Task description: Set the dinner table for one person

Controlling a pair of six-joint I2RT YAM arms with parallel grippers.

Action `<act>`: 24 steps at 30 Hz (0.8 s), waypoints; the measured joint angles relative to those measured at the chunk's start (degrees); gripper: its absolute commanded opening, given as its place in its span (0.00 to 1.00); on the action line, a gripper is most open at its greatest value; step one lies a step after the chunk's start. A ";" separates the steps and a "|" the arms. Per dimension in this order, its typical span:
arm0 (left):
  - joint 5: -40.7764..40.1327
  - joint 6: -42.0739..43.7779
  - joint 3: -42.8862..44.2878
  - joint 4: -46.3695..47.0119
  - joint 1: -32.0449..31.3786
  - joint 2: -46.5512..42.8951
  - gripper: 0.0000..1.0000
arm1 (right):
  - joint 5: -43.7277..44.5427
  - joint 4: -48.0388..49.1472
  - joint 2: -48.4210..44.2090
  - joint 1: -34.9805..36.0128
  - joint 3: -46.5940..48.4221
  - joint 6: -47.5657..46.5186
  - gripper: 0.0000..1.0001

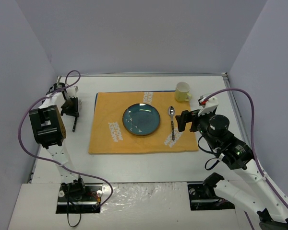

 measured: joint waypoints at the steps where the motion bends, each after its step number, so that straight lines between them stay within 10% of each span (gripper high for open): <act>1: -0.35 -2.00 -1.41 -0.24 -0.16 -1.50 0.00 | -0.07 -0.01 -0.24 0.00 -0.08 0.00 1.00; 12: -8.13 -21.73 -12.76 1.80 -18.31 -24.66 0.00 | -0.41 0.13 -2.33 0.00 -1.75 -0.04 1.00; 24: -13.07 -31.83 -18.49 5.64 -32.24 -19.33 0.00 | -0.77 0.18 -3.29 0.00 -2.28 -0.04 1.00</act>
